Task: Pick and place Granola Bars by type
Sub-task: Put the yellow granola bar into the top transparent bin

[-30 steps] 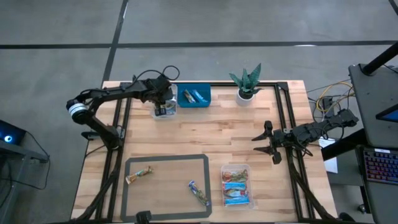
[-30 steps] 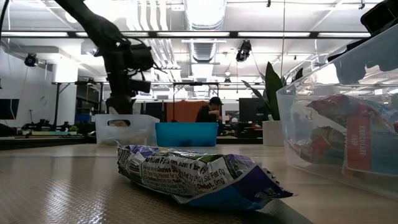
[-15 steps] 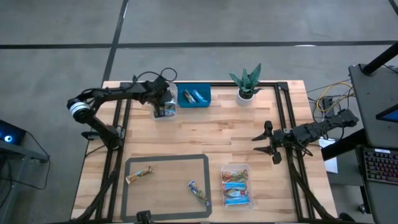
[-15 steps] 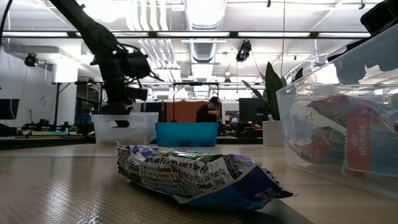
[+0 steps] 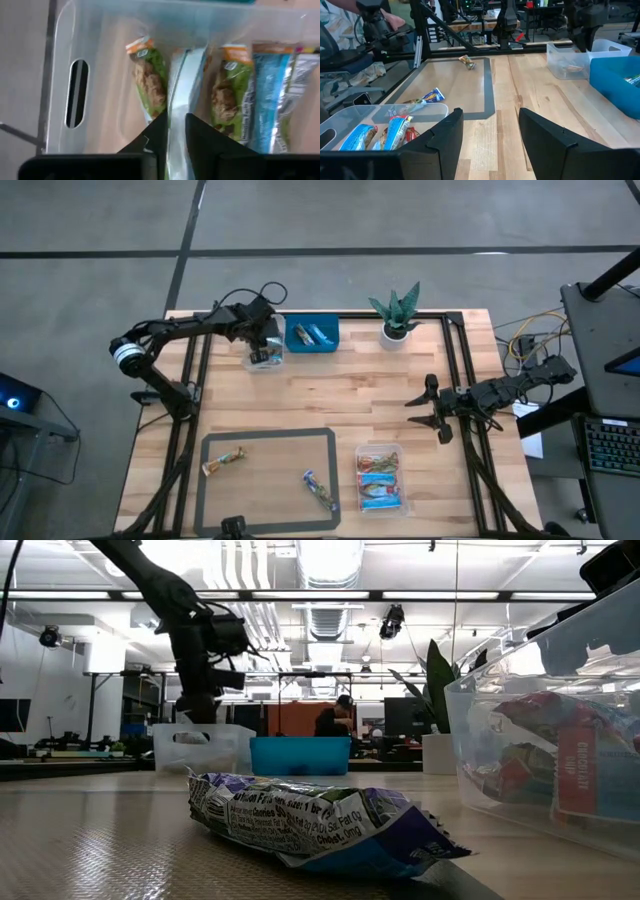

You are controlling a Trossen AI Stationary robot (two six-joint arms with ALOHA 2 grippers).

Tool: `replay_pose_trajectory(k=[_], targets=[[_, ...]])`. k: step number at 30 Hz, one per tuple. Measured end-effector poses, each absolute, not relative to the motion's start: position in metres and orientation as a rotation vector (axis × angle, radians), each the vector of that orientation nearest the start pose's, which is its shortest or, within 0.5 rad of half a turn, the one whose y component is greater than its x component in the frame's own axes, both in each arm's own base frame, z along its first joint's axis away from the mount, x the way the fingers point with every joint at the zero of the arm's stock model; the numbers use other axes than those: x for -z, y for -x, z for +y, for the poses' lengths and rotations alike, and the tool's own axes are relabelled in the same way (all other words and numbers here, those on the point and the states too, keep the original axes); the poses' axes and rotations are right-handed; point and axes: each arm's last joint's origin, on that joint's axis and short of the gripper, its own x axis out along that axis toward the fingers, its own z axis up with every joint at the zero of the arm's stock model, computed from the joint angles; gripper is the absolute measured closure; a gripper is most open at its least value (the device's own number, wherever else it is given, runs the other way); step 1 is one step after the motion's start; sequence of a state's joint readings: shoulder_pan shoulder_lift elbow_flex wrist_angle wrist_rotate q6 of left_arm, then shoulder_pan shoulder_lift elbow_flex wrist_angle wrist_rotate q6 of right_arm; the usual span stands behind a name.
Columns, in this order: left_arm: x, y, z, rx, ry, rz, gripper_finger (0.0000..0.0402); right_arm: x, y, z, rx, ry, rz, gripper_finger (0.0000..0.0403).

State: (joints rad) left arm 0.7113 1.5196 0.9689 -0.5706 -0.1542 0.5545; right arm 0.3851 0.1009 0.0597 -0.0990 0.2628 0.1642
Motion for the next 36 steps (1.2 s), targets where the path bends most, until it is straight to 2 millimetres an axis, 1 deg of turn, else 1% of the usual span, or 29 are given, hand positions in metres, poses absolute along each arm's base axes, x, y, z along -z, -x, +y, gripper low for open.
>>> replay_pose_trajectory(k=[8, 11, 14, 18, 22, 27, 31, 36], targets=[[-0.203, -0.213, 0.189, -0.421, -0.131, 1.319, 0.0307, -0.167, -0.095, 0.03, -0.111, -0.119, 0.143, 0.022], [-0.204, -0.212, 0.189, -0.443, -0.125, 1.334, 0.0292, -0.167, -0.095, 0.03, -0.111, -0.119, 0.143, 0.022], [-0.211, -0.213, 0.19, -0.481, -0.124, 1.318, 0.0284, -0.167, -0.095, 0.03, -0.111, -0.119, 0.143, 0.022], [-0.229, -0.215, 0.186, -0.572, -0.177, 1.294, 0.0282, -0.167, -0.095, 0.03, -0.111, -0.119, 0.143, 0.022], [-0.25, -0.219, 0.17, -0.646, -0.155, 1.242, 0.0282, -0.167, -0.095, 0.03, -0.111, -0.119, 0.143, 0.022], [-0.276, -0.216, 0.148, -0.767, -0.083, 1.154, 0.0282, -0.167, -0.095, 0.03, -0.111, -0.119, 0.143, 0.022], [-0.284, -0.214, 0.127, -0.787, -0.019, 1.124, 0.0282, -0.167, -0.095, 0.03, -0.111, -0.119, 0.143, 0.022], [-0.283, -0.213, 0.104, -0.797, 0.079, 1.155, 0.0282, -0.167, -0.095, 0.03, -0.111, -0.119, 0.143, 0.022]])
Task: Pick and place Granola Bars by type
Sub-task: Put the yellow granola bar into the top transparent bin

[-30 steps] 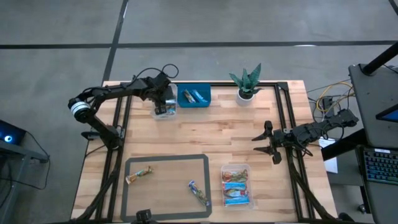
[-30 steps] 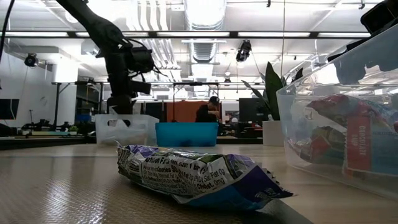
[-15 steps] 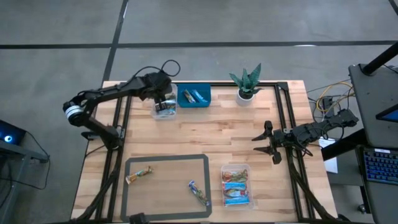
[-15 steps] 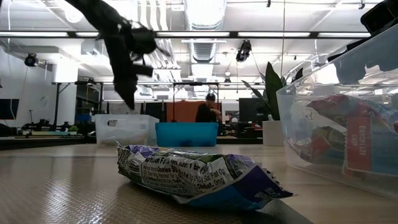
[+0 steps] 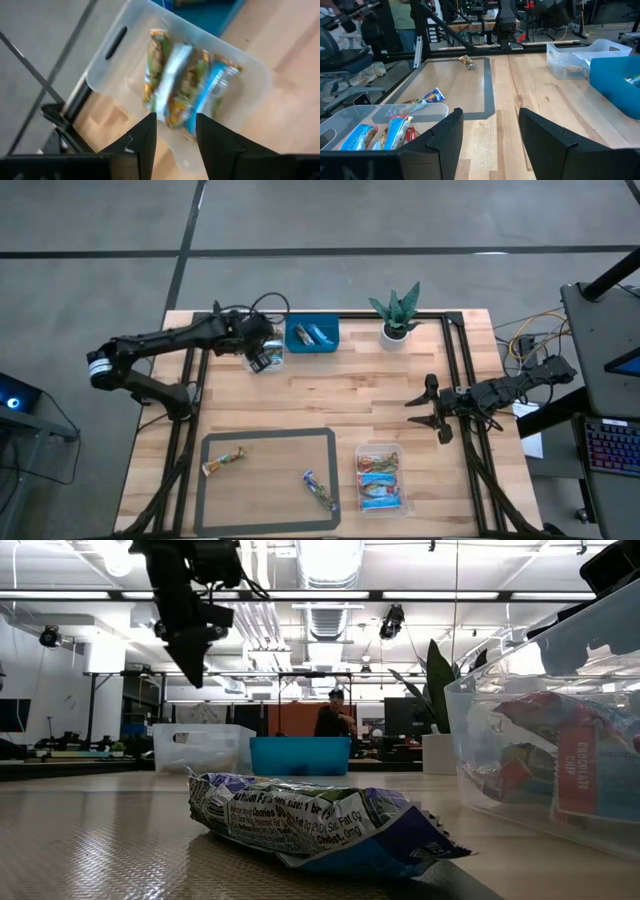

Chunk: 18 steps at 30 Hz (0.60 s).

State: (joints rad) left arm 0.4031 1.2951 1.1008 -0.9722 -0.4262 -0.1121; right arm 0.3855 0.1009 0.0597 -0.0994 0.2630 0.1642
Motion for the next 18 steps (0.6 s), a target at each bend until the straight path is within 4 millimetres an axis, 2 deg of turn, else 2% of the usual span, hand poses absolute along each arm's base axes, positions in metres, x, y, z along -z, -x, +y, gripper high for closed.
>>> replay_pose_trajectory(k=[7, 15, 18], targets=[[-0.282, -0.214, 0.086, -0.822, 0.194, 1.139, 0.0272, -0.167, -0.095, 0.03, -0.111, -0.119, 0.143, 0.022], [-0.283, -0.213, 0.067, -0.759, 0.297, 1.127, 0.0182, -0.167, -0.095, 0.03, -0.111, -0.119, 0.143, 0.022], [-0.286, -0.21, 0.055, -0.737, 0.3, 1.116, 0.0163, -0.167, -0.095, 0.03, -0.111, -0.119, 0.143, 0.022]])
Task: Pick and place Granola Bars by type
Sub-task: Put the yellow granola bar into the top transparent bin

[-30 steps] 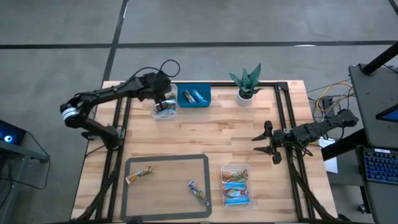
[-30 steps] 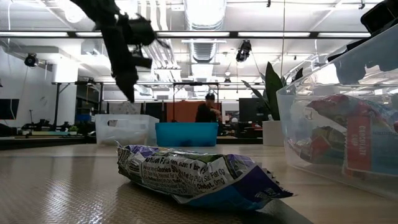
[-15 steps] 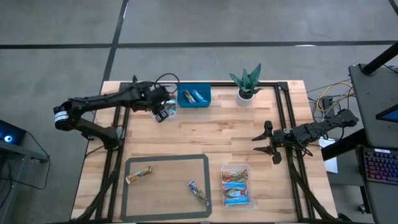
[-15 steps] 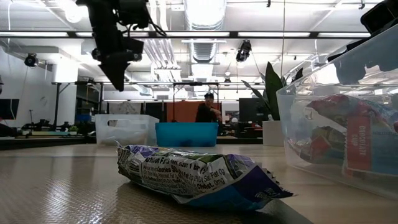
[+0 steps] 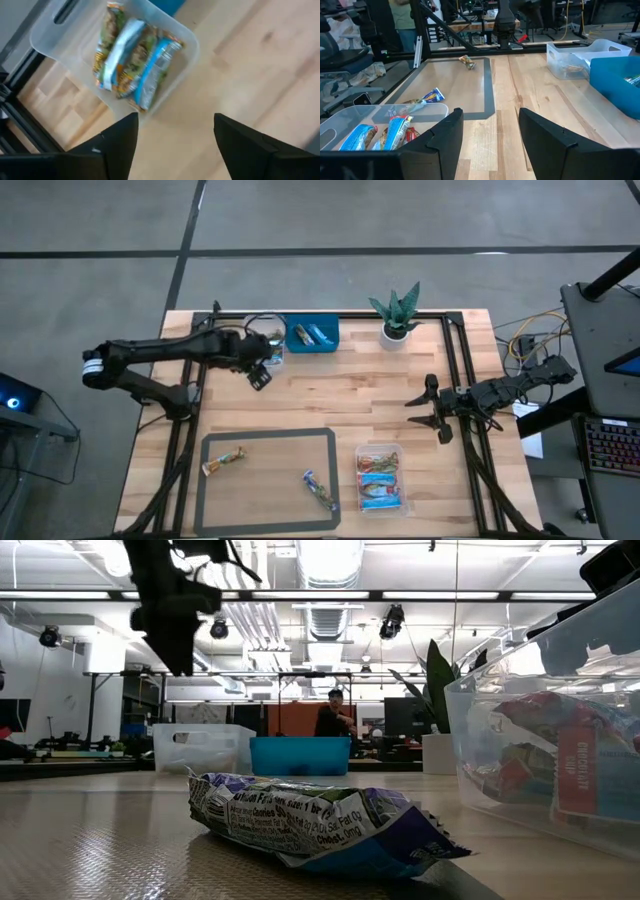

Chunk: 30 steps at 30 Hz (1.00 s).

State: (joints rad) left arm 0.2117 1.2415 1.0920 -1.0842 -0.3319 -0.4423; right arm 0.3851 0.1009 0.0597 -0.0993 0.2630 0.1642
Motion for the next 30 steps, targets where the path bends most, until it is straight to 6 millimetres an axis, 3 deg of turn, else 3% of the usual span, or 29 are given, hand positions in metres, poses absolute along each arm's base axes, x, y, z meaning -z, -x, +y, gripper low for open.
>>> replay_pose_trajectory(k=[12, 21, 30], targets=[[-0.285, -0.201, -0.008, -0.562, 0.275, 1.182, 0.0159, -0.167, -0.095, 0.03, -0.111, -0.119, 0.143, 0.022], [-0.248, -0.184, -0.055, -0.448, 0.208, 1.28, 0.0158, -0.167, -0.095, 0.03, -0.111, -0.119, 0.143, 0.022], [-0.217, -0.172, -0.083, -0.324, 0.258, 1.342, 0.0158, -0.167, -0.095, 0.03, -0.111, -0.119, 0.143, 0.022]])
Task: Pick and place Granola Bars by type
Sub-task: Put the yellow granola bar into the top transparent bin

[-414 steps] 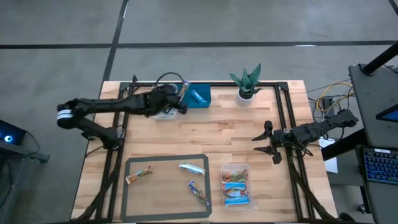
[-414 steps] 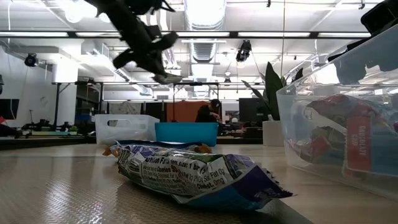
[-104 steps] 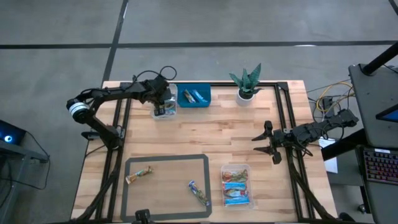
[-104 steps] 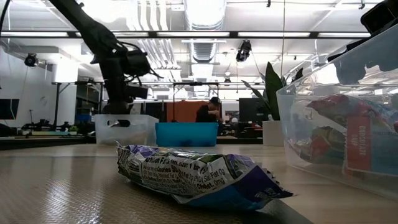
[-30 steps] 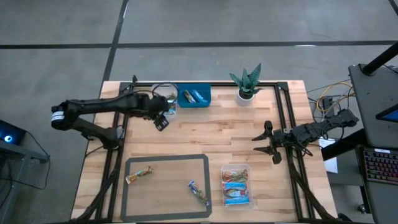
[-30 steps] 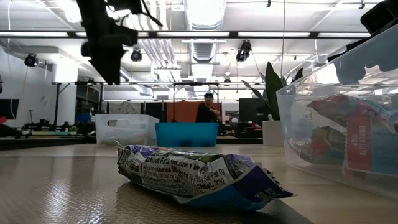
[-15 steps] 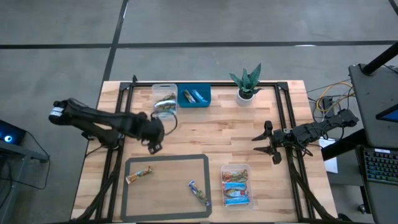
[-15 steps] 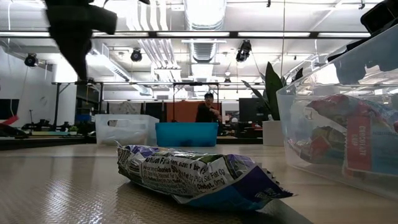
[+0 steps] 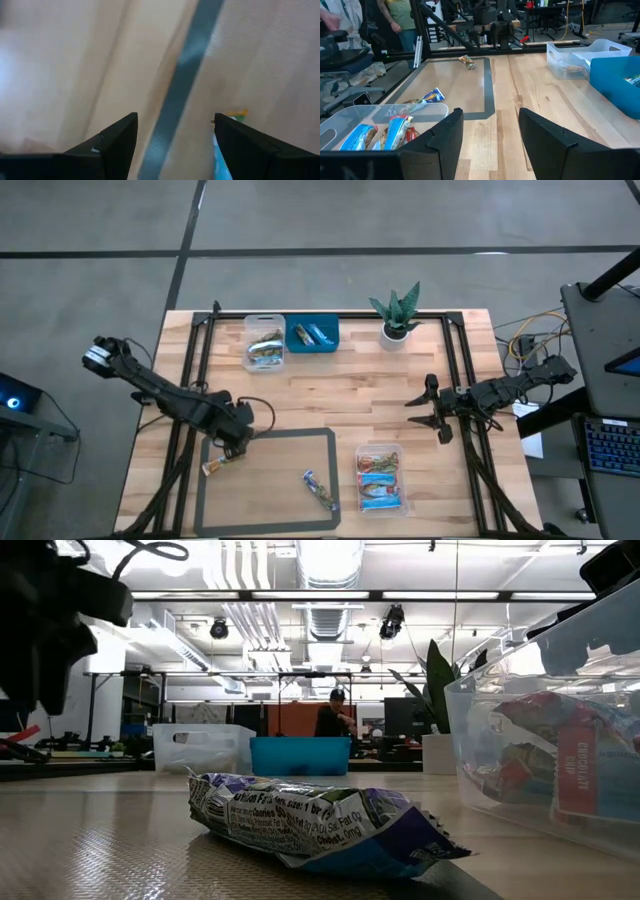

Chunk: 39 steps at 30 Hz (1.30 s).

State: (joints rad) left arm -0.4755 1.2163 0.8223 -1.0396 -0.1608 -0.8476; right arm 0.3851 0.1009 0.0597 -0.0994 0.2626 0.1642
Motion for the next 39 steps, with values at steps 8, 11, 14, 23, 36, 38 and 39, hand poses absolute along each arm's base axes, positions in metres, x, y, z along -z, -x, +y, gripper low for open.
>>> replay_pose_trajectory(k=[8, 11, 14, 23, 36, 38, 39], targets=[[-0.212, -0.167, -0.096, -0.238, 0.322, 1.381, 0.0158, -0.167, -0.095, 0.03, -0.111, -0.119, 0.143, 0.022], [-0.208, -0.161, -0.101, -0.223, 0.347, 1.421, 0.0158, -0.167, -0.095, 0.03, -0.111, -0.119, 0.143, 0.022], [-0.202, -0.156, -0.106, -0.215, 0.366, 1.446, 0.0158, -0.167, -0.095, 0.03, -0.111, -0.119, 0.143, 0.022], [-0.185, -0.154, -0.114, -0.191, 0.399, 1.48, 0.0158, -0.167, -0.095, 0.03, -0.111, -0.119, 0.143, 0.022], [-0.166, -0.162, -0.122, -0.182, 0.385, 1.516, 0.0158, -0.167, -0.095, 0.03, -0.111, -0.119, 0.143, 0.022], [-0.163, -0.162, -0.122, -0.185, 0.383, 1.522, 0.0158, -0.167, -0.095, 0.03, -0.111, -0.119, 0.143, 0.022], [-0.162, -0.163, -0.123, -0.181, 0.386, 1.517, 0.0158, -0.167, -0.095, 0.03, -0.111, -0.119, 0.143, 0.022]])
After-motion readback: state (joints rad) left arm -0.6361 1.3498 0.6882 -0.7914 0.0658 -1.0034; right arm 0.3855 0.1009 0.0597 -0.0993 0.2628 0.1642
